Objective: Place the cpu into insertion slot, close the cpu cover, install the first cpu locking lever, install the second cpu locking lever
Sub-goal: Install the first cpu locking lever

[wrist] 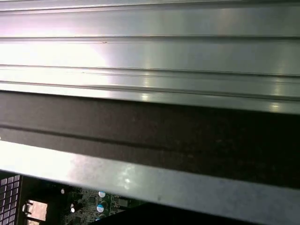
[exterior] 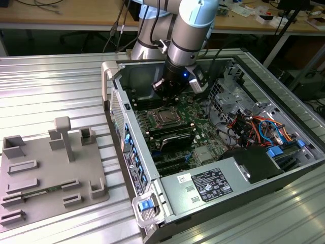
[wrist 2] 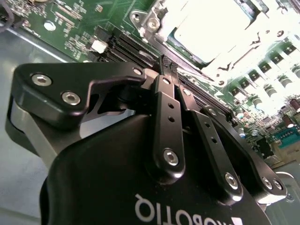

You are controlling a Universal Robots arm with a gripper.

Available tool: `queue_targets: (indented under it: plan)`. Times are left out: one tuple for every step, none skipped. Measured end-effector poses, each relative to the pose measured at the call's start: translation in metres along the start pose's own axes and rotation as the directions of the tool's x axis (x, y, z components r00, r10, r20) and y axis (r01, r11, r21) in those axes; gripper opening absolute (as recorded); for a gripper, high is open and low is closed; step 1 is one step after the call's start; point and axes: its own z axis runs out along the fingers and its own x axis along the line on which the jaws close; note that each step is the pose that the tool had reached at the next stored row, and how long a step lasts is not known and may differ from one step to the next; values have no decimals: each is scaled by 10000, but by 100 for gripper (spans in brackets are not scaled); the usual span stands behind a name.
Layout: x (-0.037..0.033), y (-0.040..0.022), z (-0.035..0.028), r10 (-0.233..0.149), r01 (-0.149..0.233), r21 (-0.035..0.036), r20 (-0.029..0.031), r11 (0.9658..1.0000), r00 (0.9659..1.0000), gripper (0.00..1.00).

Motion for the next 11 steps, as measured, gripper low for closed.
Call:
queue_targets:
  plan:
    - [-11,-1,0,-1,1,0,0,10000,10000,11]
    - [-16,-2,0,-2,2,0,2,10000,10000,11]
    - [-16,-2,1,-3,3,-1,3,10000,10000,11]
    - [-16,-2,1,-8,8,-4,1,10000,10000,11]
    - [-16,-2,3,-16,16,-15,1,10000,10000,11]
    - [-16,-2,7,-18,18,-22,3,10000,10000,11]
    - [-17,-2,12,-19,19,-24,3,10000,10000,11]
    - [-16,-3,23,-20,20,-26,2,10000,10000,11]
    - [-16,-4,29,-19,19,-30,2,10000,10000,11]
    - [-16,-4,35,-19,19,-34,4,10000,10000,11]
    - [-16,-4,42,-19,19,-34,2,10000,10000,11]
